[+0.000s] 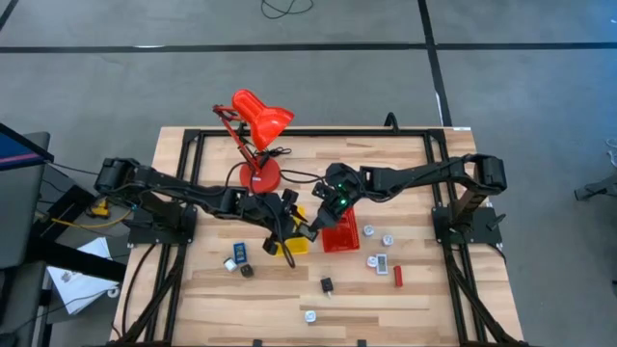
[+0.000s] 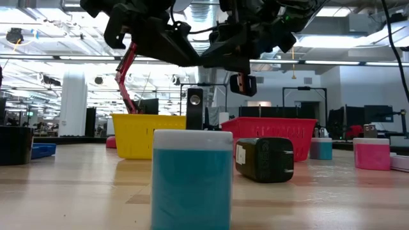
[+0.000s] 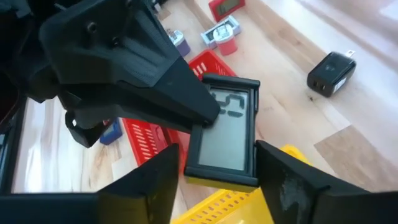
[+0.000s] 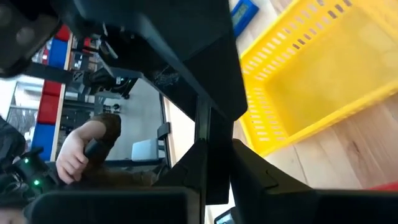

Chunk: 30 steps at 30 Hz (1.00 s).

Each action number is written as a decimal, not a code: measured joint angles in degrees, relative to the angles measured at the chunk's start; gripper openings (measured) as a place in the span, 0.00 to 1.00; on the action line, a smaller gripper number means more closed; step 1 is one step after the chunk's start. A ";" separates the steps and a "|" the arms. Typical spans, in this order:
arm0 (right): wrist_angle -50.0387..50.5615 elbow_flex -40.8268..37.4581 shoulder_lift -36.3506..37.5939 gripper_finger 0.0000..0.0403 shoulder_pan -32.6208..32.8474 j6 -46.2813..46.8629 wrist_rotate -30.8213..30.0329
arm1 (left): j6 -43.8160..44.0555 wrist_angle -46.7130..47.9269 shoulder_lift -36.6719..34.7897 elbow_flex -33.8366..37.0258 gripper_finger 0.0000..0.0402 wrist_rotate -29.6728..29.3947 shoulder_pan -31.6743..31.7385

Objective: Pick & Place Office items
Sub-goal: Put the black digital timer into the red bin

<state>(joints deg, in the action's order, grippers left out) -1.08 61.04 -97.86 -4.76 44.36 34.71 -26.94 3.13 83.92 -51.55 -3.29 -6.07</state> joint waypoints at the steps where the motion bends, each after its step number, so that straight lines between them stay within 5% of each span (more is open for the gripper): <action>1: -0.02 0.08 0.09 0.09 -0.11 -0.85 0.21 | 0.18 -0.01 -0.14 0.00 0.54 0.55 0.04; 8: 6.66 0.15 4.84 0.09 -2.04 -11.96 -0.76 | 3.15 6.37 -4.28 0.00 0.70 1.41 0.20; 12: 18.37 0.10 9.79 0.09 -1.78 -25.08 -11.46 | 5.39 8.82 -7.78 0.80 0.73 2.89 0.24; 17: 26.65 0.00 11.75 0.09 1.78 -33.71 -26.61 | 9.58 -3.24 -12.99 8.81 0.73 6.73 1.04; 24: 29.28 -0.22 7.53 0.09 6.20 -39.69 -30.72 | 16.14 -28.46 -20.22 24.68 0.73 9.90 3.59; 30: 30.71 -0.22 2.83 0.09 7.42 -41.50 -38.02 | 18.72 -36.70 -25.20 30.73 0.73 9.96 4.70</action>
<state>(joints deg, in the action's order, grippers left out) 29.63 60.82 -95.03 2.67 2.86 -3.31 -8.22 -33.57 58.72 -20.82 6.66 -1.37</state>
